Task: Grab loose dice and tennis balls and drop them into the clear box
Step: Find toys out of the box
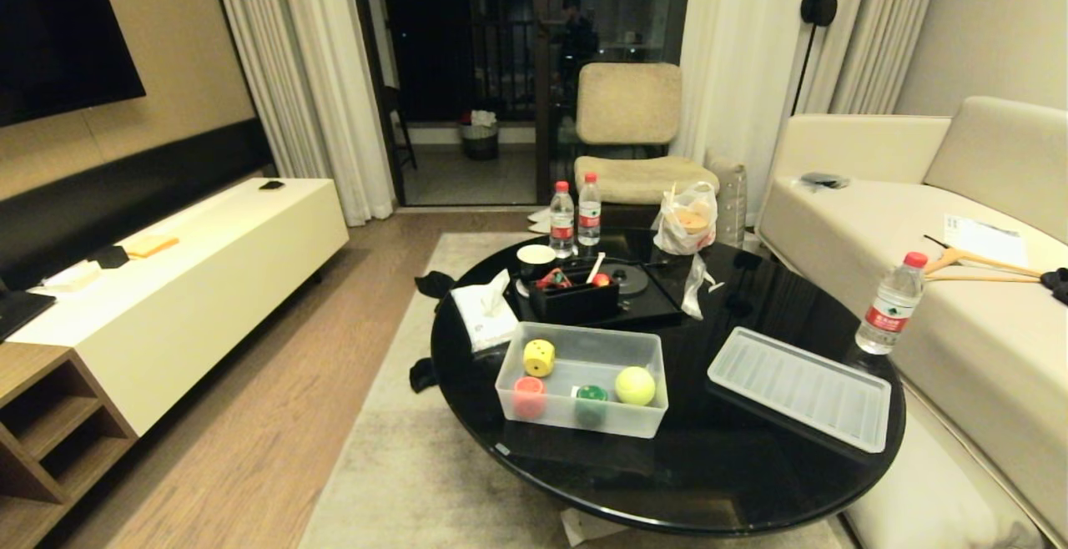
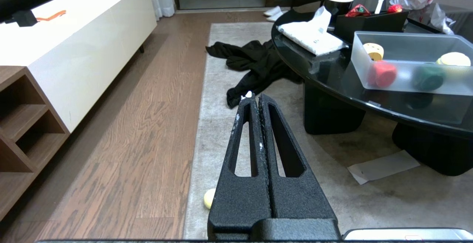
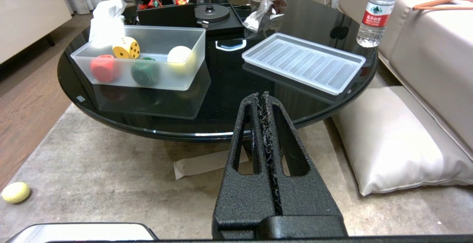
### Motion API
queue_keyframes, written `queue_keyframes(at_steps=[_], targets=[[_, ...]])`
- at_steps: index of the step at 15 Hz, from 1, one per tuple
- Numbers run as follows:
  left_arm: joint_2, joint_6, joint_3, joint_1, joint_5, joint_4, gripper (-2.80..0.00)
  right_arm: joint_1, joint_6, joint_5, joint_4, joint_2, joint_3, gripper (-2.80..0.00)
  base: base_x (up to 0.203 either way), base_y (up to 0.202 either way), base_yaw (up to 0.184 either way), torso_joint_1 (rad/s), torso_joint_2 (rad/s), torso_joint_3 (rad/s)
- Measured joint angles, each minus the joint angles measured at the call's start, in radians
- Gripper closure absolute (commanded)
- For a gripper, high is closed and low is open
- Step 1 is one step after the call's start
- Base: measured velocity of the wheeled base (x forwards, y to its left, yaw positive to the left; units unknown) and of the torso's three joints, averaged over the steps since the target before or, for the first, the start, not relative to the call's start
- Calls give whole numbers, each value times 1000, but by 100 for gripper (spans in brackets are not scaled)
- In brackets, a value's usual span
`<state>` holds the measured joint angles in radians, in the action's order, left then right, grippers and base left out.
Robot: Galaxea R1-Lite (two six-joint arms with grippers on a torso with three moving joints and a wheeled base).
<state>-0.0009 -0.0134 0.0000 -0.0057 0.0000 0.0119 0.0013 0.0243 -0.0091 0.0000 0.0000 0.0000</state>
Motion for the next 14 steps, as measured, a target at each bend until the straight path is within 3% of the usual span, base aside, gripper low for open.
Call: queue_keyframes(at_steps=[14], targets=[[0,0,0,0,0,0,0,0,-5,0,0,0,0,0,0,0,0,0,0,0]])
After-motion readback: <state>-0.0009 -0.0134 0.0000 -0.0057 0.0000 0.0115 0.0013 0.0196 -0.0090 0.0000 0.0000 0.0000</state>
